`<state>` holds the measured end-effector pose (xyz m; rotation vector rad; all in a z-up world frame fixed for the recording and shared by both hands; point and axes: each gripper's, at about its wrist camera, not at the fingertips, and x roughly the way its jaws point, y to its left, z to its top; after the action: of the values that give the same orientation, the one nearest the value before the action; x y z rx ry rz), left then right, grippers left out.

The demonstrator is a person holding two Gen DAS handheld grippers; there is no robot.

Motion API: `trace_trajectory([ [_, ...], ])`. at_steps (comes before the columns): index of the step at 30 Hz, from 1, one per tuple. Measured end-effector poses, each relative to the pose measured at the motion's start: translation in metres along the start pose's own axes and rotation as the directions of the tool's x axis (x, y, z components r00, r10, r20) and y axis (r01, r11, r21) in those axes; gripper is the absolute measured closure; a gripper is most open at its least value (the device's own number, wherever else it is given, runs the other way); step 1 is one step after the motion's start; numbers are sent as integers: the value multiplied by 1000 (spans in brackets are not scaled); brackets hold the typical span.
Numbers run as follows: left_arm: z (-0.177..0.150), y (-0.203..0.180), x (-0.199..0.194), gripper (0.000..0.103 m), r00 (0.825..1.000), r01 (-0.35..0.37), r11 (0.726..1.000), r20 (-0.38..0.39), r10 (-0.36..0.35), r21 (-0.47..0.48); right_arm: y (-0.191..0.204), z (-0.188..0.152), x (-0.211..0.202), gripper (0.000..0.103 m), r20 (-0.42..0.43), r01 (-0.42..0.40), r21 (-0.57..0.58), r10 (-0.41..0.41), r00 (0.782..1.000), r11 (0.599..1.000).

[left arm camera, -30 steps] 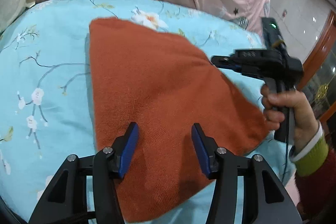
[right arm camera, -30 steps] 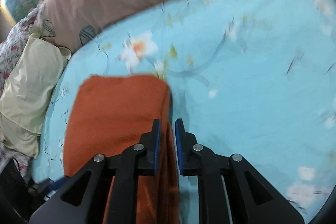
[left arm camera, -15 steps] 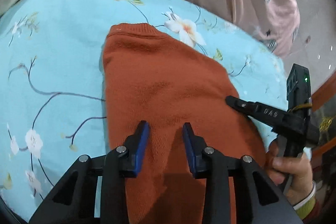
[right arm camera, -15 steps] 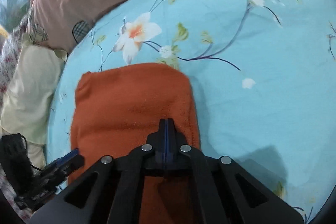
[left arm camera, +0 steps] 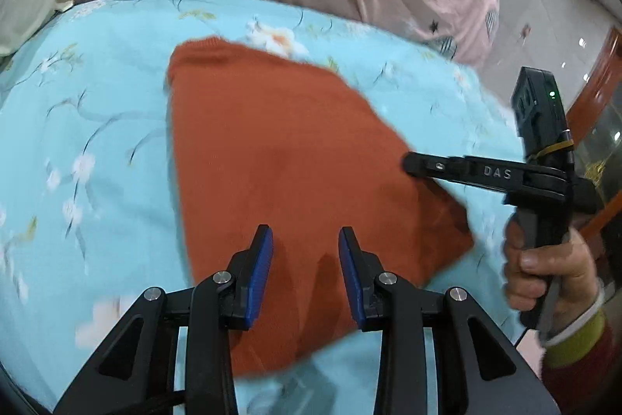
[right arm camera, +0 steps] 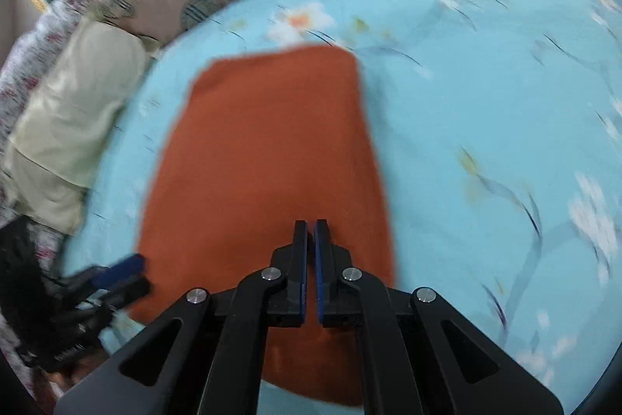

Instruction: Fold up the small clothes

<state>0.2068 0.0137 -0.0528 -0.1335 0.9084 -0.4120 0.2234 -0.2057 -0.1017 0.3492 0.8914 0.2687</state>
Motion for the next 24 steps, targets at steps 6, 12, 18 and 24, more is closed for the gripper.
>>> trace_trajectory([
  [6, -33, 1, 5, 73, 997, -78, 997, -20, 78, -22, 1, -10, -9, 103, 45, 29, 6, -29, 999, 1000],
  [12, -45, -1, -8, 72, 996, -91, 994, 5, 91, -56, 11, -32, -32, 100, 81, 22, -2, -22, 996, 1000],
  [18, -57, 1, -16, 71, 996, -92, 993, 9, 93, -73, -10, -64, -38, 103, 78, 9, 20, -11, 997, 1000],
  [24, -66, -7, -25, 68, 990, -141, 988, 8, 142, -71, -2, -70, -59, 99, 106, 56, 2, -56, 993, 998],
])
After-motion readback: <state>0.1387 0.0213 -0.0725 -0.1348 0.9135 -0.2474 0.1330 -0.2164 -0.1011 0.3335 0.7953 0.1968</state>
